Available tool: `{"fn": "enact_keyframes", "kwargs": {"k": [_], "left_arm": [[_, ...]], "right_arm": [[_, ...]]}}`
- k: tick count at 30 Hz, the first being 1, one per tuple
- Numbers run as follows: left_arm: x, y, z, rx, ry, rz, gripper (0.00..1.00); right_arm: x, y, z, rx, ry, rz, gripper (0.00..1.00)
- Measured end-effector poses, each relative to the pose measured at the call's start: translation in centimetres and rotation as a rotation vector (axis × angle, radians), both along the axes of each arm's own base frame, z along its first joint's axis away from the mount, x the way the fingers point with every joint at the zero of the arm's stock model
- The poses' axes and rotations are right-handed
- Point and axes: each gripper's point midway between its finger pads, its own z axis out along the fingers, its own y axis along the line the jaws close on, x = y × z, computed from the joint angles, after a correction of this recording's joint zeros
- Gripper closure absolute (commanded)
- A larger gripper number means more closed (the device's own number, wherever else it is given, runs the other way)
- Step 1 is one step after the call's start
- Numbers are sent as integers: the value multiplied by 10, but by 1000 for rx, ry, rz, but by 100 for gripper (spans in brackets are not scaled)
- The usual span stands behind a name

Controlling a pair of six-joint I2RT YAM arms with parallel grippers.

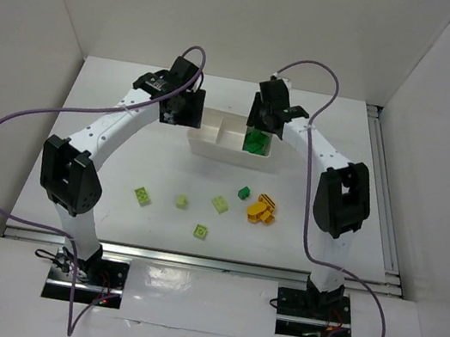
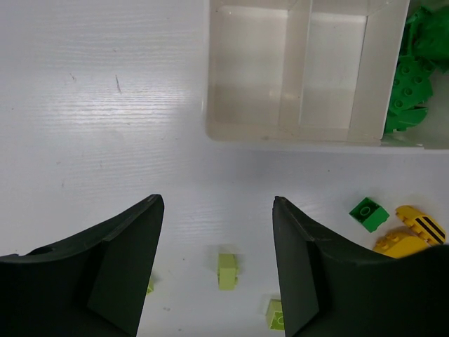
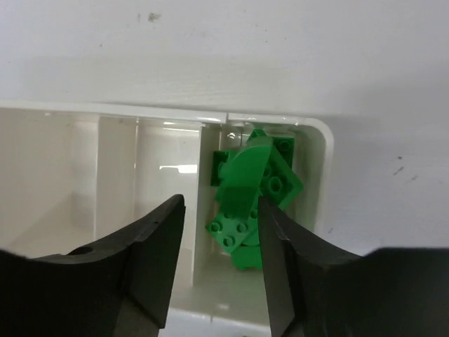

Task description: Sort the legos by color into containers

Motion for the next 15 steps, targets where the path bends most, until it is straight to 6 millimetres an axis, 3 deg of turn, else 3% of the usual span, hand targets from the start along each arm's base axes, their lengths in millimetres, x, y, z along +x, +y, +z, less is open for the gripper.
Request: {"fn": "enact_keyframes", "kwargs": {"k": [1, 4, 7, 9, 12, 15], "left_arm": [[0, 0, 0, 0, 0, 0, 27], [0, 0, 0, 0, 0, 0, 27], [0, 0, 0, 0, 0, 0, 27], [0, 0, 0, 0, 0, -1, 27], [0, 0, 0, -1, 0, -3, 27], [1, -1, 2, -3, -3, -7, 27]], "right_arm": [[2, 1, -7, 1, 13, -5, 32], [0, -1, -19, -10, 46, -14, 30], [-7, -3, -11, -7, 29, -19, 50], [-30, -11, -7, -20, 27, -13, 54], [-80, -13, 0, -35, 27, 37, 53], [-134, 5, 1, -42, 27, 142, 40]]}}
